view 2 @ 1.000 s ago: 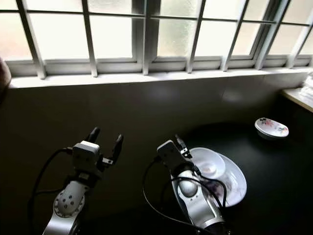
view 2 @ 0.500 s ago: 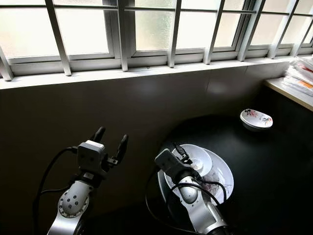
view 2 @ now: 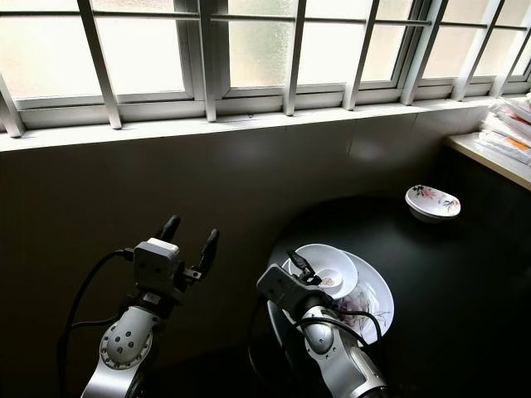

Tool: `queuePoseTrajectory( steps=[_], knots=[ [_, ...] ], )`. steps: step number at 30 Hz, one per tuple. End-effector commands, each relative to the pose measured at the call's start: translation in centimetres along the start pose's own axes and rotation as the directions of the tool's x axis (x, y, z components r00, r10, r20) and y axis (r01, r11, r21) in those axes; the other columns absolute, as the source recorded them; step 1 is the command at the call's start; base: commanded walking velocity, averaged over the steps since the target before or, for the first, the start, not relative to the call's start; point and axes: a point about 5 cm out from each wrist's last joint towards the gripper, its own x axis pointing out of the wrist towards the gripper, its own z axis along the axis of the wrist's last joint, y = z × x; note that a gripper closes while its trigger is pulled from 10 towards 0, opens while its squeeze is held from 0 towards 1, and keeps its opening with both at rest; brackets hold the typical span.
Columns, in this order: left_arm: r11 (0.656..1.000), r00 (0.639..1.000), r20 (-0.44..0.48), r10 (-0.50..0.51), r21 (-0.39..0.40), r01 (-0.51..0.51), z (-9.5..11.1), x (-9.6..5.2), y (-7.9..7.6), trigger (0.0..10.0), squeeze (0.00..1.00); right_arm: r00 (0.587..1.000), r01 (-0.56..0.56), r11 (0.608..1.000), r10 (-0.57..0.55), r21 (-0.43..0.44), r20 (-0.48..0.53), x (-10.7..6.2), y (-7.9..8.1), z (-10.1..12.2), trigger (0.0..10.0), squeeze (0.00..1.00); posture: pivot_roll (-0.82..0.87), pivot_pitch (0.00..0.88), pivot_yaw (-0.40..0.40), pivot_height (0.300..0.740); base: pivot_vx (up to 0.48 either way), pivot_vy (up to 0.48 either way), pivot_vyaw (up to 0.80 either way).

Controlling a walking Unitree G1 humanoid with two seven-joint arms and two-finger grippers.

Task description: Kitchen organization

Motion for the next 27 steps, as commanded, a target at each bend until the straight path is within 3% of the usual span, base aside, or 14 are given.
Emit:
queuePoseTrajectory(
  steps=[1, 10, 11, 12, 13, 14, 27],
  knots=[
    [1.0, 1.0, -0.024, -0.011, 0.002, 0.011, -0.43, -0.09, -0.32, 10.0, 0.0, 0.998, -0.021, 1.0, 0.02, -0.016, -0.052, -0.35, 0.08, -1.15, 10.0, 0.0, 0.06, 0.0, -0.061, 0.74, 0.0, 0.0, 0.0],
    [1.0, 0.999, -0.029, -0.02, -0.003, 0.02, -0.55, -0.04, -0.62, 10.0, 0.0, 0.997, -0.023, 1.0, 0.024, 0.014, -0.072, -0.44, 0.16, -1.7, 10.0, 0.0, 0.05, 0.0, -0.06, 0.74, 0.0, 0.0, 0.0],
    [1.0, 0.999, -0.03, -0.02, -0.002, 0.02, -0.57, -0.06, -0.55, 10.0, 0.0, 0.998, -0.021, 1.0, 0.022, 0.019, -0.066, -0.43, 0.16, -1.66, 4.6, 0.0, 0.05, 0.0, -0.06, 0.74, 0.0, 0.0, 0.0],
    [1.0, 0.999, -0.03, -0.02, -0.002, 0.02, -0.57, -0.06, -0.55, 10.0, 0.0, 0.998, -0.021, 1.0, 0.022, 0.019, -0.066, -0.43, 0.16, -1.66, 4.6, 0.0, 0.05, 0.0, -0.06, 0.74, 0.0, 0.0, 0.0],
    [1.0, 0.999, -0.03, -0.018, -0.001, 0.018, -0.59, -0.06, -0.49, 10.0, 0.0, 0.998, -0.019, 1.0, 0.02, 0.023, -0.056, -0.38, 0.13, -1.55, 3.5, 0.0, 0.05, 0.0, -0.06, 0.74, 0.0, 0.0, 0.0],
    [1.0, 0.999, -0.031, -0.017, 0.0, 0.017, -0.61, -0.08, -0.45, 10.0, 0.0, 0.999, -0.017, 1.0, 0.018, 0.026, -0.051, -0.35, 0.11, -1.47, 0.0, 0.0, 0.05, 0.0, -0.06, 0.74, 0.0, 0.0, 0.0],
    [1.0, 0.999, -0.041, -0.02, 0.003, 0.02, -0.89, -0.18, -0.53, 10.0, 0.0, 0.999, 0.0, 0.999, 0.001, 0.035, -0.035, -0.28, 0.16, -1.44, 0.0, 0.0, 0.05, 0.0, -0.059, 0.74, 0.0, 0.0, 0.0]
  ],
)
